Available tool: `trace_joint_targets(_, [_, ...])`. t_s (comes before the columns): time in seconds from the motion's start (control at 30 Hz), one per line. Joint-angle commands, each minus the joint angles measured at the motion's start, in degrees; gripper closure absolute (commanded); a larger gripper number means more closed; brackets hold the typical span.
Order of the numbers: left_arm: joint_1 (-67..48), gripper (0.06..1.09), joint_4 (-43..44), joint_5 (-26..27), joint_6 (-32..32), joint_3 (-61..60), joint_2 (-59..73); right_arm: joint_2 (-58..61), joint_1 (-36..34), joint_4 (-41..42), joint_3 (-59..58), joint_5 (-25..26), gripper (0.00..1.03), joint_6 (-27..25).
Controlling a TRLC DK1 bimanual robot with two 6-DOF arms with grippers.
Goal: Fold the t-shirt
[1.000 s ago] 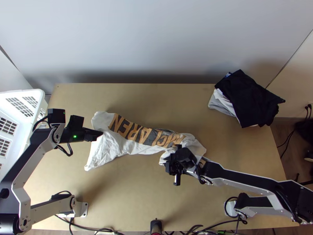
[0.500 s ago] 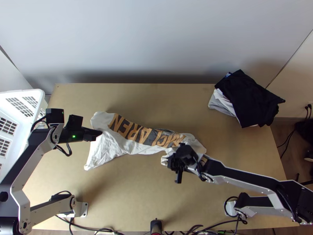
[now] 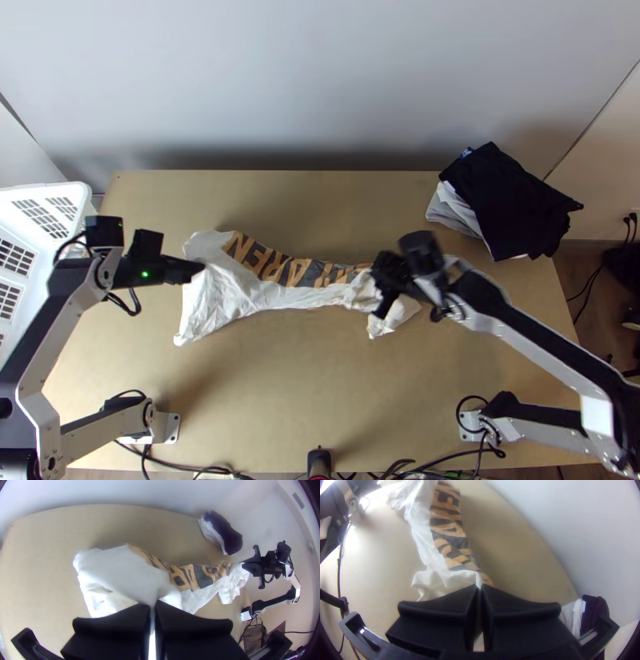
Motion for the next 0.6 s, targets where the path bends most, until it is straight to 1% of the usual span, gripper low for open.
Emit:
trace_joint_targets(0.0, [3.8,1.05,-4.8,0.6,-1.8,7.7,2.5,-10.7,-5.5,-4.6,3.9,-0.3,1.00,1.5])
trace_joint_targets(0.1, [5.3,1.05,-7.3,1.1,-4.0,12.5,4.1,-14.0,-7.7,-4.7,4.3,-0.1,1.00,1.4])
trace_joint_targets(0.2, [6.2,1.05,-11.0,5.0,-5.7,18.5,4.9,-16.7,-8.6,-4.6,4.2,-0.1,1.00,1.7])
trace_joint_targets(0.33, [5.9,1.05,-15.9,10.3,-7.4,26.6,4.9,-20.1,-8.2,-3.8,3.0,0.3,1.00,2.7])
trace_joint_targets(0.47, [4.3,1.05,-19.8,11.4,-9.4,34.5,4.6,-23.0,-7.7,-3.2,2.6,0.3,1.00,2.9])
trace_joint_targets(0.57, [3.9,1.05,-21.6,11.7,-10.4,38.9,4.6,-25.5,-7.5,-2.1,2.5,0.4,1.00,1.9])
